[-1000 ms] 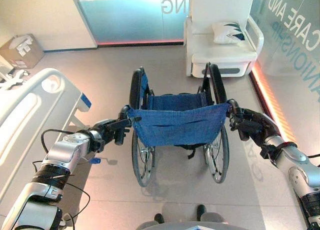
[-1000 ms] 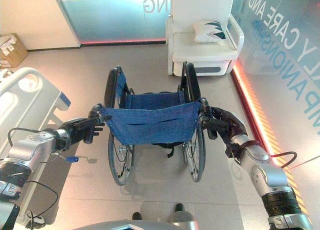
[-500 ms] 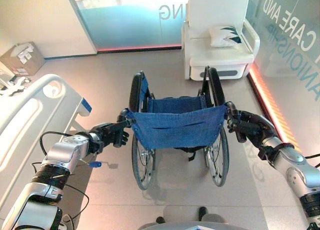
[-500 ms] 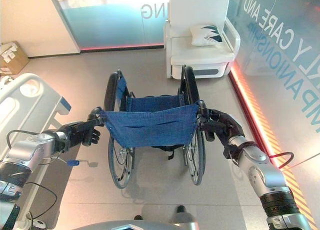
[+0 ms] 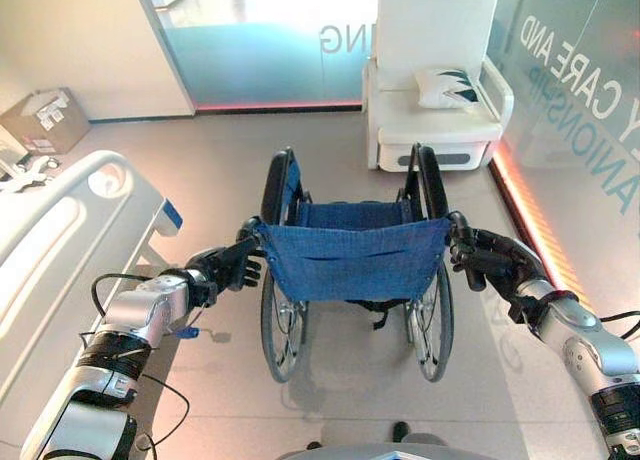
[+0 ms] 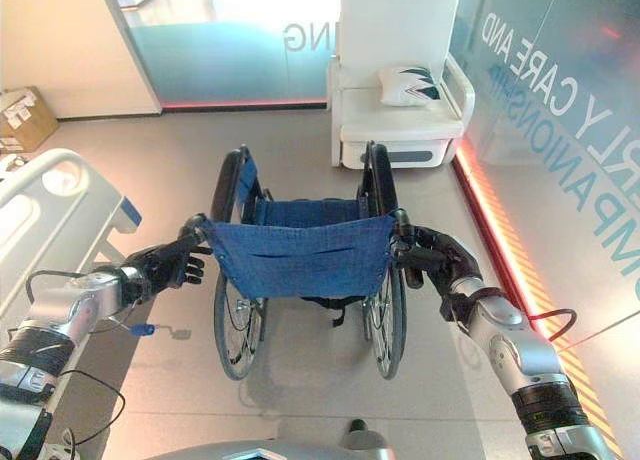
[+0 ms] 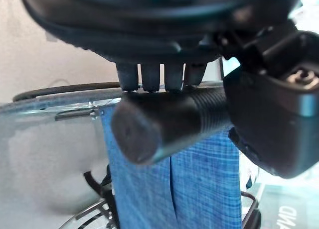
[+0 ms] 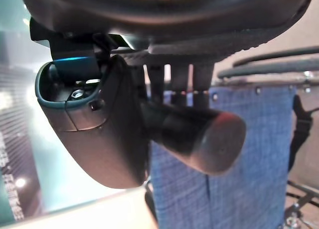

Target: Push the wheelchair next to the bed

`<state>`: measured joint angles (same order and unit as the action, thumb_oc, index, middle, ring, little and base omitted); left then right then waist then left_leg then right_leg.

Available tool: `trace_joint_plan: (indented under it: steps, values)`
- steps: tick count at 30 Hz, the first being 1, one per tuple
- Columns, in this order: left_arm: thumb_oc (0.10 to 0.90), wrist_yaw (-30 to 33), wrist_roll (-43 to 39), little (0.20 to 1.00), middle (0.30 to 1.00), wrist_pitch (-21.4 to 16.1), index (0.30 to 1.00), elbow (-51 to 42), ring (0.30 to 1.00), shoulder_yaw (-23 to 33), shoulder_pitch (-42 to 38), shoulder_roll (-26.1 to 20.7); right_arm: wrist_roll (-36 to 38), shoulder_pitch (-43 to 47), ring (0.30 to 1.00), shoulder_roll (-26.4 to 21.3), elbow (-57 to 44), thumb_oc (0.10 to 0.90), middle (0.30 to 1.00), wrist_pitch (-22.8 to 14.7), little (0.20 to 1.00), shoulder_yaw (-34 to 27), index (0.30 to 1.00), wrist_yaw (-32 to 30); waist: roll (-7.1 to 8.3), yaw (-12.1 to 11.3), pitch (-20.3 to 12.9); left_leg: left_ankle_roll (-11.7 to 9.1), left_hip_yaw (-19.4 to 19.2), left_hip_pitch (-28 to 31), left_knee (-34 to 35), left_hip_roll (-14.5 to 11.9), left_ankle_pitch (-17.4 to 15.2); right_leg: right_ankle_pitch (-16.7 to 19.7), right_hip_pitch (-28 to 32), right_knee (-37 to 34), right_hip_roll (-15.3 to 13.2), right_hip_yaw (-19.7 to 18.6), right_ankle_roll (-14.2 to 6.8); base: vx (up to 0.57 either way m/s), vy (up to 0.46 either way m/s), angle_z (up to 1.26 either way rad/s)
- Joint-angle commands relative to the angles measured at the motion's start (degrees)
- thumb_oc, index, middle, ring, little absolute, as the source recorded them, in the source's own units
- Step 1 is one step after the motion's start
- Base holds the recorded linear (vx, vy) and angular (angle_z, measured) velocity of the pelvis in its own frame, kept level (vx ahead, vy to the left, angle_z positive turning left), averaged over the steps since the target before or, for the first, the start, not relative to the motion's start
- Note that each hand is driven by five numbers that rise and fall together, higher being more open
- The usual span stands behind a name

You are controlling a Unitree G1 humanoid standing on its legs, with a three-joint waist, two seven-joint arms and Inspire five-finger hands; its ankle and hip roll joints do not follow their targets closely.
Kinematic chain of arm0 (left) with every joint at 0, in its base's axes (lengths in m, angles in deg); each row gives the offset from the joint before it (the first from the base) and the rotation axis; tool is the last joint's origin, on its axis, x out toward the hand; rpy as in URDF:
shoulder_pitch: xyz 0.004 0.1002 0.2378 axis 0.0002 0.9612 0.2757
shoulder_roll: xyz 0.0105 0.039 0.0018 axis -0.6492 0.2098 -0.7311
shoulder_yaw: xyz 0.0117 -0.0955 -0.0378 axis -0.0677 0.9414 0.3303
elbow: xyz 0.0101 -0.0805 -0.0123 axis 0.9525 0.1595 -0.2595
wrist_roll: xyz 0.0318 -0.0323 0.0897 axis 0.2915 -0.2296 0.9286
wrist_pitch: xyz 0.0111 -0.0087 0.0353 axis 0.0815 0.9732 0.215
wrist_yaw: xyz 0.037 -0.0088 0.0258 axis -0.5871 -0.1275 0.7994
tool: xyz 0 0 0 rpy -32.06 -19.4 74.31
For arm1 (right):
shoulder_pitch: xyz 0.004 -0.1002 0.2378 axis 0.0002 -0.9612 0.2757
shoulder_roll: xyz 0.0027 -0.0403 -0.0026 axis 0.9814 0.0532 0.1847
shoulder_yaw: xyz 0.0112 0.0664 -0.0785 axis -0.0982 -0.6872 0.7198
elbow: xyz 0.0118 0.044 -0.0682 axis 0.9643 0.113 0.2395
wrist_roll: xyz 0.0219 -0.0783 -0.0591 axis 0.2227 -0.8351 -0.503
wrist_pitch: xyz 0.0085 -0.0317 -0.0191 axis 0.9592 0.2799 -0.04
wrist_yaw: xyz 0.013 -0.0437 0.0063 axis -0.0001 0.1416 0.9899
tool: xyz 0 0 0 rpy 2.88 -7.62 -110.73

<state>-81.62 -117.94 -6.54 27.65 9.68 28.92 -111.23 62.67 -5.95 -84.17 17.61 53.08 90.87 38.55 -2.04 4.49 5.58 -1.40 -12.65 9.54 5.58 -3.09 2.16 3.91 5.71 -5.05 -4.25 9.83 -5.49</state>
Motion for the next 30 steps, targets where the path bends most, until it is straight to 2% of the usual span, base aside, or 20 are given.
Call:
trace_joint_plan:
  steps: [1, 9, 16, 19, 21, 23, 25, 28, 29, 30]
  values:
    - [0.400, 1.2, 0.3, 0.300, 0.300, -12.7, 0.300, -5.1, 0.300, -0.9, -7.2, 3.6, 4.0, 12.7, 0.300, 5.5, -6.8, 0.400, 0.300, -9.6, 0.300, 5.1, 0.300, 5.1, 1.93, -1.2, -0.2, 2.3, 0.2, -2.1, -4.3, 5.2, -5.3, -5.8, 0.0, 6.5, 0.2, 2.1, -1.3, 0.04, 0.103, 0.00]
    - [0.400, 1.8, 2.0, 0.300, 0.300, -12.4, 0.300, -4.7, 0.300, -0.3, -7.8, 3.5, 2.1, 15.2, 0.300, 6.5, -3.9, 0.400, 0.300, -10.1, 0.300, 6.0, 0.300, 2.1, 1.79, -2.0, 0.5, 3.7, 0.9, -2.5, -6.6, 6.5, -6.6, -6.0, -1.5, 10.2, -1.5, 1.4, -2.4, 0.05, 0.110, -0.01]
    - [0.400, 3.5, 2.5, 0.300, 0.300, -14.7, 0.300, -1.7, 0.300, -0.4, -10.1, 3.3, -0.1, 17.4, 0.300, 7.3, -0.7, 0.400, 0.300, -10.3, 0.300, 6.0, 0.300, -1.5, 1.38, -1.9, 1.4, 4.6, 1.2, -3.5, -9.4, 7.5, -7.6, -5.5, -3.8, 15.7, -4.0, 0.0, -3.0, 0.06, 0.142, -0.01]
    - [0.400, 3.4, 0.9, 0.300, 0.300, -14.7, 0.300, 0.1, 0.300, -0.9, -12.1, 3.7, -1.5, 18.2, 0.300, 7.3, 1.0, 0.400, 0.300, -10.2, 0.300, 5.5, 0.300, -3.3, 0.85, -1.5, 1.9, 5.1, 1.5, -4.0, -10.5, 8.0, -8.2, -1.7, -6.6, 23.4, -6.3, -1.5, -2.4, 0.07, 0.143, -0.06]
    - [0.400, 3.1, 0.3, 0.300, 0.300, -14.8, 0.300, 1.4, 0.300, -1.5, -13.2, 3.8, -1.6, 19.4, 0.300, 6.3, 2.7, 0.400, 0.300, -10.0, 0.300, 5.3, 0.300, -3.8, 0.45, -1.3, 2.0, 5.1, 1.5, -4.0, -10.9, 7.9, -8.2, -0.3, -7.9, 27.6, -6.7, -2.0, -2.0, 0.08, 0.123, 0.02]
    - [0.400, 3.0, -0.3, 0.300, 0.300, -14.9, 0.300, 2.6, 0.300, -1.8, -14.1, 4.2, -1.8, 20.8, 0.300, 5.2, 4.5, 0.400, 0.300, -9.7, 0.300, 5.3, 0.300, -3.6, 0.45, -1.3, 2.0, 5.1, 1.6, -3.9, -11.2, 8.0, -8.6, 0.5, -8.9, 28.7, -7.4, -1.7, -1.8, 0.11, 0.079, 0.05]
    - [0.400, 2.7, -0.6, 0.300, 0.300, -14.9, 0.300, 3.8, 0.300, -2.1, -14.7, 4.5, -1.6, 22.2, 0.300, 4.4, 6.4, 0.400, 0.300, -9.5, 0.300, 5.6, 0.300, -3.6, 0.77, -1.2, 1.9, 5.1, 1.9, -3.4, -11.4, 8.3, -9.2, 1.0, -9.6, 26.8, -7.6, -1.4, -1.9, 0.15, 0.002, -0.01]
    - [0.400, 2.6, -0.3, 0.300, 0.300, -14.9, 0.300, 4.9, 0.300, -2.5, -14.9, 5.5, -2.2, 24.5, 0.300, 2.8, 9.9, 0.400, 0.300, -9.0, 0.300, 5.8, 0.300, -2.6, 1.62, -0.7, 1.9, 4.6, 3.3, -1.7, -11.8, 9.4, -11.1, 2.0, -11.7, 19.4, -6.8, -1.0, -2.8, 0.17, -0.066, 0.02]
    - [0.400, 2.6, -0.3, 0.300, 0.300, -14.9, 0.300, 4.9, 0.300, -2.5, -14.8, 5.5, -2.2, 24.6, 0.300, 2.8, 10.0, 0.400, 0.300, -9.0, 0.300, 5.8, 0.300, -2.6, 1.55, -0.7, 1.9, 4.6, 3.3, -1.6, -11.8, 9.3, -11.1, 2.0, -11.5, 19.3, -6.8, -0.9, -2.8, 0.22, -0.137, 0.05]
    - [0.400, 3.0, -0.7, 0.300, 0.300, -15.2, 0.300, 4.3, 0.300, -2.8, -14.0, 5.8, -1.9, 25.3, 0.300, 1.9, 10.9, 0.400, 0.300, -8.8, 0.300, 5.8, 0.300, -2.7, 2.32, -0.3, 2.3, 4.4, 4.2, -0.6, -12.4, 10.2, -12.7, 3.8, -13.9, 15.2, -6.1, -1.1, -3.9, 0.22, -0.134, 0.10]
